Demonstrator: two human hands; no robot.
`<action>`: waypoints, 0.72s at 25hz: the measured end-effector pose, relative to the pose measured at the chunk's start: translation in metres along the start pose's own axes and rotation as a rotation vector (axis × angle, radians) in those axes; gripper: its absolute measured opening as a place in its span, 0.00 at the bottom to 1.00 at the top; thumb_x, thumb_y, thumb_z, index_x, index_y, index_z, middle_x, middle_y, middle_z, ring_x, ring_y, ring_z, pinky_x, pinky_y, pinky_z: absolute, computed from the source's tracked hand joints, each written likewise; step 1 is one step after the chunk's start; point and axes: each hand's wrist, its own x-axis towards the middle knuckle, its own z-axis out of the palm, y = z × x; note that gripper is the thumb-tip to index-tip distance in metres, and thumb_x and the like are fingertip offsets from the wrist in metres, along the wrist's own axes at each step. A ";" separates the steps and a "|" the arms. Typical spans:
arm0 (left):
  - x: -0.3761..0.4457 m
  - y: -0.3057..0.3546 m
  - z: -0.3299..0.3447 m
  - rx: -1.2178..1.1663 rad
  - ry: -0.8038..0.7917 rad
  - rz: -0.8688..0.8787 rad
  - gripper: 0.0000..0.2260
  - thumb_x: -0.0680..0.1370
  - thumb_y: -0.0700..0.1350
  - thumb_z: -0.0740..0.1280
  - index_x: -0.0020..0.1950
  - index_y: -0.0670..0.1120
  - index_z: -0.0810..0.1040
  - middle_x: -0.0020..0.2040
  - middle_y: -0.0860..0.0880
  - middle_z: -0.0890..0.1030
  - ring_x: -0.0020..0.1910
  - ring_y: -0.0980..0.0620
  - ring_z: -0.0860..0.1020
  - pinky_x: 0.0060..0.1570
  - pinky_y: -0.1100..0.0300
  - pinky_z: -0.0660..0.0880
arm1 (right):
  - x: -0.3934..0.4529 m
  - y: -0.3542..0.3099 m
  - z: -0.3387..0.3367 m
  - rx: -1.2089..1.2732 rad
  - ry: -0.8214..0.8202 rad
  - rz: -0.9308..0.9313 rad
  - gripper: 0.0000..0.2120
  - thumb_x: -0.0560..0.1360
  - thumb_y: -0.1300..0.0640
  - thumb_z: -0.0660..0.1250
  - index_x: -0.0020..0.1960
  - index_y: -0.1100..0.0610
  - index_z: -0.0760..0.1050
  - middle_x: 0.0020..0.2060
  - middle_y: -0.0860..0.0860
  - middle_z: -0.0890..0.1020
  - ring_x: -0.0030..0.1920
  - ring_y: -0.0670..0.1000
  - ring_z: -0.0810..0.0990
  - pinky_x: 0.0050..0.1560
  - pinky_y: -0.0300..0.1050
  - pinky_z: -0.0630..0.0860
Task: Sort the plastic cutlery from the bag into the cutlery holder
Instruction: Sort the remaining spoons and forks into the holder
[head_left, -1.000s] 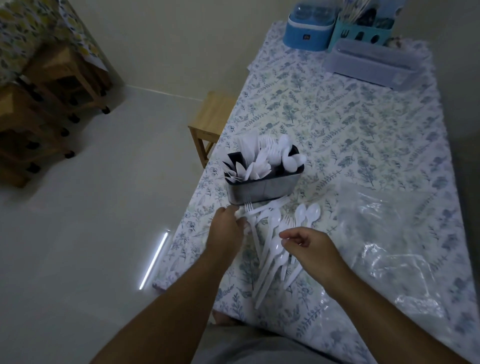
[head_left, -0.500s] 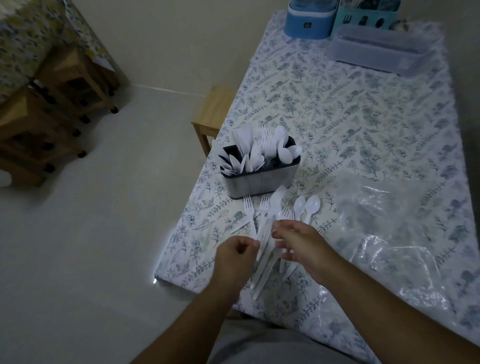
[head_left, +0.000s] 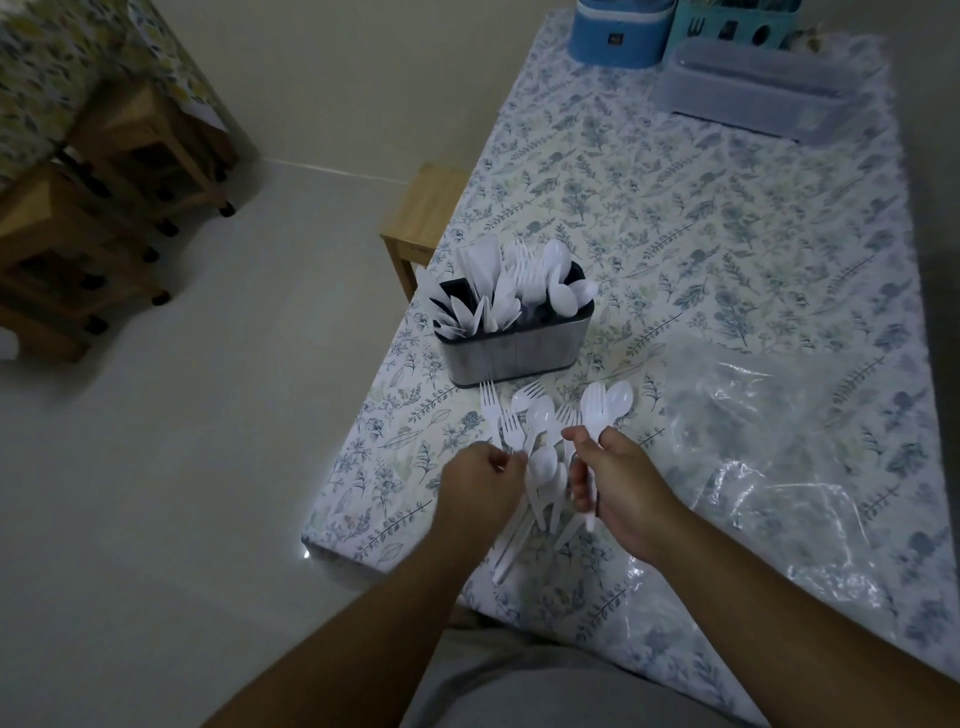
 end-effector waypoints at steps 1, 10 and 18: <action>0.008 0.003 0.003 0.030 -0.015 0.001 0.17 0.77 0.57 0.69 0.35 0.46 0.79 0.30 0.51 0.79 0.29 0.55 0.78 0.32 0.62 0.73 | -0.002 0.001 -0.002 -0.035 -0.004 0.022 0.10 0.85 0.54 0.59 0.60 0.55 0.77 0.31 0.52 0.73 0.29 0.49 0.68 0.28 0.43 0.66; 0.008 0.013 0.008 -0.044 -0.069 0.089 0.16 0.80 0.48 0.69 0.37 0.40 0.80 0.30 0.44 0.79 0.28 0.52 0.74 0.35 0.58 0.75 | -0.008 0.003 -0.012 0.093 -0.035 0.085 0.13 0.84 0.57 0.60 0.64 0.61 0.76 0.46 0.62 0.81 0.42 0.60 0.80 0.43 0.53 0.79; -0.018 0.025 0.011 0.035 -0.218 0.398 0.09 0.81 0.43 0.63 0.46 0.45 0.83 0.32 0.52 0.80 0.30 0.57 0.79 0.33 0.61 0.79 | -0.010 0.004 -0.001 0.101 -0.157 0.105 0.16 0.85 0.50 0.58 0.63 0.58 0.79 0.53 0.60 0.87 0.54 0.60 0.86 0.53 0.59 0.83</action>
